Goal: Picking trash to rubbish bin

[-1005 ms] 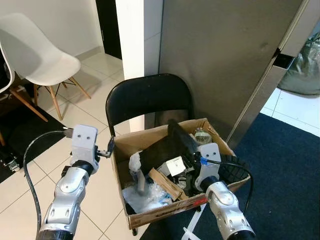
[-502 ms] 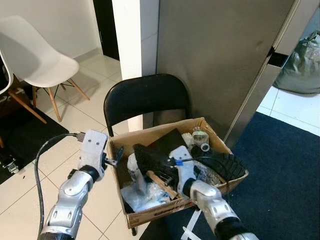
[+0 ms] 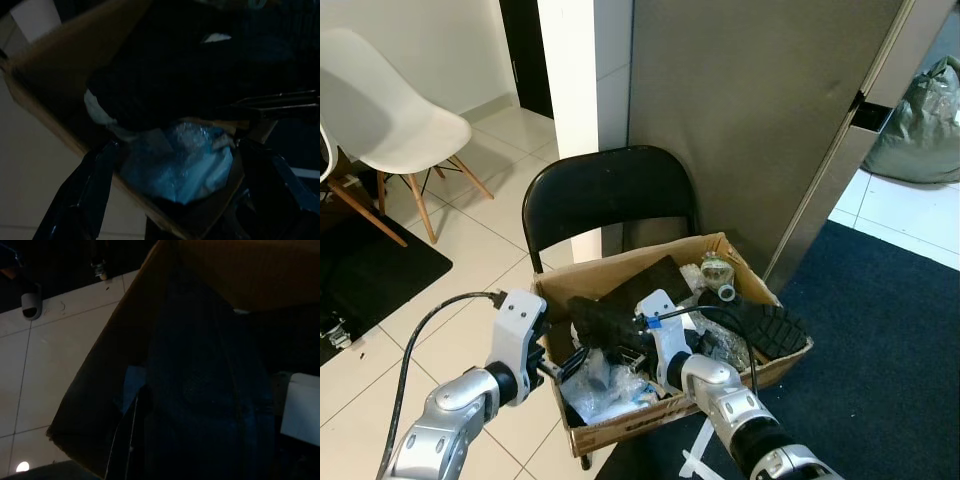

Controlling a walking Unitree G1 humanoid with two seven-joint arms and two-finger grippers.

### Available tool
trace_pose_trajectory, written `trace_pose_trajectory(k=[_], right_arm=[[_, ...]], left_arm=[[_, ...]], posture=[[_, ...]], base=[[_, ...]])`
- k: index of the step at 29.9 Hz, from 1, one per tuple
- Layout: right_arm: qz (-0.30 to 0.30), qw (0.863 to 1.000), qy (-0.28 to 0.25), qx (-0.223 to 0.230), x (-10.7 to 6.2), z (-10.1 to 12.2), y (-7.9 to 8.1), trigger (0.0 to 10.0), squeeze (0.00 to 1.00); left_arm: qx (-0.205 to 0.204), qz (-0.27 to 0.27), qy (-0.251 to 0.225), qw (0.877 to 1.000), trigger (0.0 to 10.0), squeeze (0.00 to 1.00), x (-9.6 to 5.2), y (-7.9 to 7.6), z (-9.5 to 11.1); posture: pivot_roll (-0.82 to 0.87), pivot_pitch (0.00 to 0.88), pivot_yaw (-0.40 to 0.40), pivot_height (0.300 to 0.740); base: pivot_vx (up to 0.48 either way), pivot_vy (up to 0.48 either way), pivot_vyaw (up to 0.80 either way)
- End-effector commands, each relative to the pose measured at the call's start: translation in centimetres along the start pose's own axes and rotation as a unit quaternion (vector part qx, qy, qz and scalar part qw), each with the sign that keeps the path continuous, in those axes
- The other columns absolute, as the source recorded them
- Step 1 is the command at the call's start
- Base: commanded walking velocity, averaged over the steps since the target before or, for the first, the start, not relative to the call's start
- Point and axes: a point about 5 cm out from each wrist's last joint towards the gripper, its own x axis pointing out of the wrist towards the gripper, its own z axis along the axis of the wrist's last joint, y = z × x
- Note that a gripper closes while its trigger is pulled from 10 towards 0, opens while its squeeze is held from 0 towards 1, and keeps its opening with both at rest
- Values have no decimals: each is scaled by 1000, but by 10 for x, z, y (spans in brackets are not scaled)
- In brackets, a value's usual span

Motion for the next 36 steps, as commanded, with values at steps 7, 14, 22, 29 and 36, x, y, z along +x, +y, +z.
trace_pose_trajectory(k=[7, 14, 22, 29, 36], right_arm=[[13, 1000, -1, 27, 5, 3, 4, 10000, 733], [-61, 994, -76, 41, 2, 20, -11, 10000, 0], [-247, 926, -256, 129, -32, 67, -68, 10000, 0], [-315, 890, -301, 137, -60, 69, -87, 10000, 0], [-330, 893, -299, 67, -74, 58, -80, 10000, 0]], left_arm=[[9, -2, 17, 1000, 10000, 0, -5, 1, 1], [11, 3, 24, 1000, 10000, 0, -3, 2, 1], [13, 42, 0, 999, 10000, 0, -1, 9, 9], [-8, 223, -103, 969, 10000, 0, -1, 44, 35], [-6, 269, -133, 954, 10000, 0, -5, 47, 41]], posture=[[39, 125, 7, 740], [37, 121, 10, 740], [35, 97, 16, 740], [25, 84, 10, 740], [5, 71, 4, 740]], base=[[0, 0, 0], [0, 0, 0], [0, 0, 0], [0, 0, 0], [0, 0, 0]])
